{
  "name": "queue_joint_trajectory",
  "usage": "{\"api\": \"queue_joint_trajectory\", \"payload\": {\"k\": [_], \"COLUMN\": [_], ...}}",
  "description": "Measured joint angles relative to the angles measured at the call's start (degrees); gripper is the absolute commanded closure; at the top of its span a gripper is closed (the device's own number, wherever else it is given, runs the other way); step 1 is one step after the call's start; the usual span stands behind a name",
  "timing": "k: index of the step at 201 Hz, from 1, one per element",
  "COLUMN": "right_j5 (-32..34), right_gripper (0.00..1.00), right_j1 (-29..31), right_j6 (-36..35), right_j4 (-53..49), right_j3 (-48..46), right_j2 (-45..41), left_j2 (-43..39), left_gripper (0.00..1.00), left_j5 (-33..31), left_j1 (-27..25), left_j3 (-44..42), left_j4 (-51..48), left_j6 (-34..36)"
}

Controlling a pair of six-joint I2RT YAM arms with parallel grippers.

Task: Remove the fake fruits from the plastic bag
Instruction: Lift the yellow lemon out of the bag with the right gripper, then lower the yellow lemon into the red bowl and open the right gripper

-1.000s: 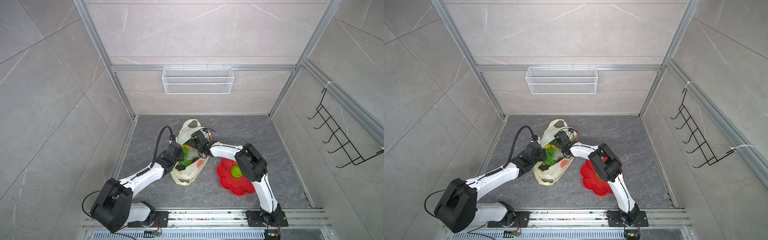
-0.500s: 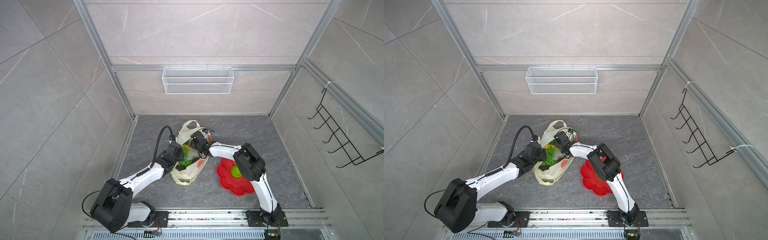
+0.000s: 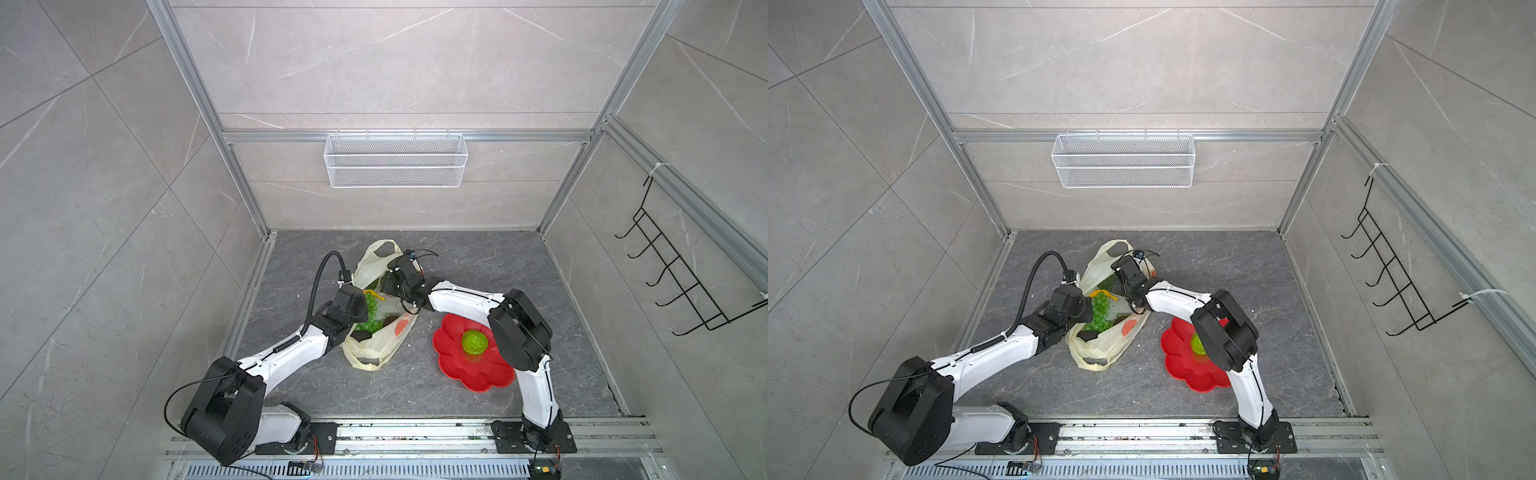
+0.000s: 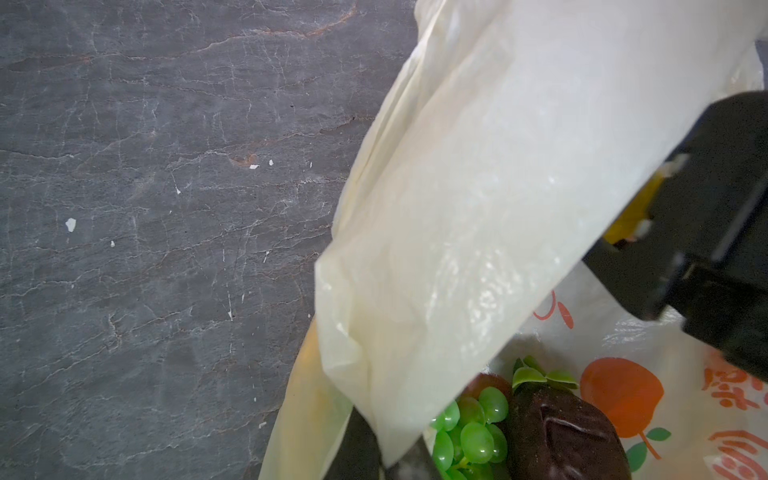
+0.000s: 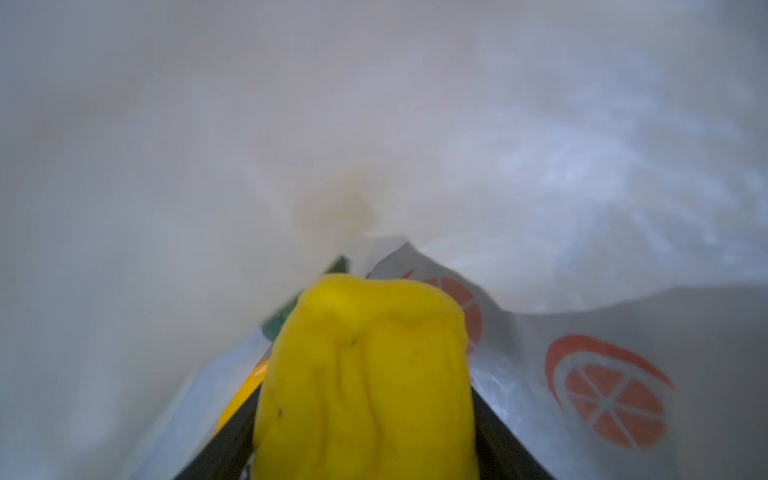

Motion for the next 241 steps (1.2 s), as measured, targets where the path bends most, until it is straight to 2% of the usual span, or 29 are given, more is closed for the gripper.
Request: {"api": "queue_joint_trajectory", "payload": {"k": [48,101,143,175,241], "right_j5": [-4.6,-7.5,-7.6,-7.5,-7.6], "right_gripper": [0.35,0.38,0.37,0.37,0.36], "right_j1": [0.0,0.0,0.0,0.0,0.0], "right_j6": [-8.6,-21.6,-28.3,-30.8,-31.2], "right_j4": [-11.6,-33.4,-51.1,-59.9,-66.4], "right_j3": [-3.8,-3.7,-3.7,-4.7,-8.7], "right_j2": [-12.4,-23.1,-24.0,-24.0,-23.1], "left_j2": [-0.2,-0.2,-0.2,-0.2,-0.2], "left_gripper": [0.96,0.96,0.96,0.96,0.96], "left_j5": [0.0,-0.1,-0.1,-0.1,-0.2], "left_j1": [0.0,0.0,0.0,0.0,0.0], "left_j3": [0.0,0.0,0.0,0.0,0.0], "left_j4": [-0.1,-0.2,-0.2,-0.2,-0.2], "left_j6": [0.0,0.0,0.0,0.0,0.1]}}
